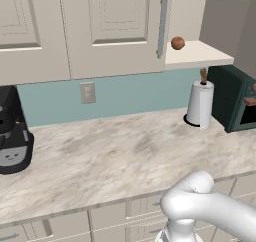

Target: Pick the jar and jar from the dining table and place them in the open cabinet. Close the cabinet after placing the objects.

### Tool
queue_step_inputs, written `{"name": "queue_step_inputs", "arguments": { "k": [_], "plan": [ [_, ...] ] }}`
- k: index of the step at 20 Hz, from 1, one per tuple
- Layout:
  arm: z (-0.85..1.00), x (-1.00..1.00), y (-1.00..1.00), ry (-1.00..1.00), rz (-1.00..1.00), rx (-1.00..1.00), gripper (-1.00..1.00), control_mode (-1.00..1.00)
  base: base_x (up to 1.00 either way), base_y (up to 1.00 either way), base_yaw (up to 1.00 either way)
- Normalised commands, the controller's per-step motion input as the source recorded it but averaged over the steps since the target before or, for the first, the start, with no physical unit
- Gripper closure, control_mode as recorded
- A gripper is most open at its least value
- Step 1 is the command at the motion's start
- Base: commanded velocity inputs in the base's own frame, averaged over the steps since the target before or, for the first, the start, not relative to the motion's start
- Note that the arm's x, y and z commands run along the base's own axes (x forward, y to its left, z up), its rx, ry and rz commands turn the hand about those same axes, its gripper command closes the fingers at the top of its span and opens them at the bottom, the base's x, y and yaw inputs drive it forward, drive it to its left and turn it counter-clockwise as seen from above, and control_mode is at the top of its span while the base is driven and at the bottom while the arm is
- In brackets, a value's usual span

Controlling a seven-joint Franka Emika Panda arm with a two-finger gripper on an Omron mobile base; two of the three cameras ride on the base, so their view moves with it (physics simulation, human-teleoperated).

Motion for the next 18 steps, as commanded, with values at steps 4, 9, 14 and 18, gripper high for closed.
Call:
{"name": "queue_step_inputs", "arguments": {
  "k": [4,9,14,18],
  "plan": [
    [0.00,-0.01,0.44,0.00,0.10,0.00,-1.00,-1.00,0.00,0.00,0.00],
    [0.00,-0.02,0.55,0.00,0.08,0.00,-1.00,-1.00,0.00,0.00,0.00],
    [0.00,0.00,0.68,0.00,0.03,-0.01,-1.00,-1.00,0.00,0.00,0.00],
    [0.00,0.00,0.73,0.00,0.00,-0.01,-1.00,-1.00,0.00,0.00,0.00]
  ]
}}
